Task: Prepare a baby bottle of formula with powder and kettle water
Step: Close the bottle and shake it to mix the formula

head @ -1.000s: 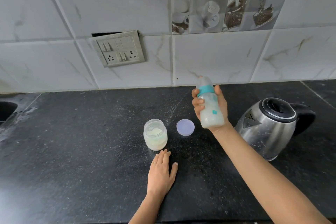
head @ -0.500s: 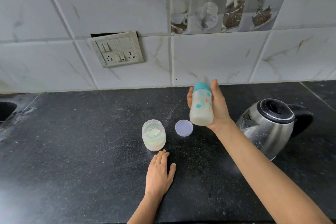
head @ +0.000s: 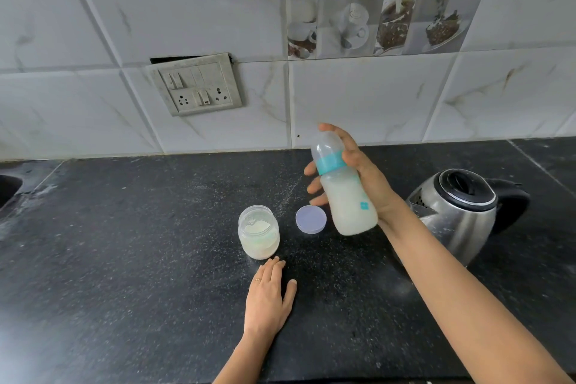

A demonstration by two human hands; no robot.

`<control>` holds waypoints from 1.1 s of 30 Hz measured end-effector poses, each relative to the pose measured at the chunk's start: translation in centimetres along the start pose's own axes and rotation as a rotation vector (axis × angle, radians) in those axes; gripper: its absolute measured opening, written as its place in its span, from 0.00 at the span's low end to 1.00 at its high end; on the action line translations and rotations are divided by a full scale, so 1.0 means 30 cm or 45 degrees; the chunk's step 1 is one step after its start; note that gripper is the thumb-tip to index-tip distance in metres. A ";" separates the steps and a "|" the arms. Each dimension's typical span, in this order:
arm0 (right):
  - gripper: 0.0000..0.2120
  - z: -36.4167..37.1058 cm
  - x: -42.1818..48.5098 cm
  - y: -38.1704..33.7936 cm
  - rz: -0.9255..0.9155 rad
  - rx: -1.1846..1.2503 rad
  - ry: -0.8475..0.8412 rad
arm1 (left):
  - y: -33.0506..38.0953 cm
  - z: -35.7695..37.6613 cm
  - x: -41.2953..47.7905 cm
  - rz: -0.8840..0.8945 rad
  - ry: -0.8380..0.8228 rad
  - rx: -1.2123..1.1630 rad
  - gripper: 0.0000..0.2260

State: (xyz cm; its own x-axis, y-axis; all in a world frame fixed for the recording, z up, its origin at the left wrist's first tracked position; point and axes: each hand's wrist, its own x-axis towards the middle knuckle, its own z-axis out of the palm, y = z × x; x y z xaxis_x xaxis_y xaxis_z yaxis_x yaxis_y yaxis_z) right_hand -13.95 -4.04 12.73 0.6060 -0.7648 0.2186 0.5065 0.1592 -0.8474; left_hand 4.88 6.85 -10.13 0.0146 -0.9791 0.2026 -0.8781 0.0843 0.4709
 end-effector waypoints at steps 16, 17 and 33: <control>0.14 -0.001 0.052 0.019 0.076 1.019 0.801 | 0.004 -0.005 -0.001 -0.010 -0.009 -0.001 0.20; 0.16 -0.010 0.046 0.024 0.104 1.028 0.722 | 0.003 -0.005 -0.002 -0.010 -0.010 -0.001 0.20; 0.32 -0.047 0.039 0.044 0.091 0.495 0.185 | 0.000 -0.002 0.000 -0.012 -0.016 -0.017 0.20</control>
State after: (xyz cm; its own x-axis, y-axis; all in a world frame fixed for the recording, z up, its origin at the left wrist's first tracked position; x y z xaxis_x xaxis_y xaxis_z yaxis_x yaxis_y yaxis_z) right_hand -13.43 -5.61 11.20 0.5696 -0.8188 0.0719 0.6768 0.4175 -0.6064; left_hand 4.90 6.86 -10.08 0.0171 -0.9821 0.1875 -0.8713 0.0774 0.4845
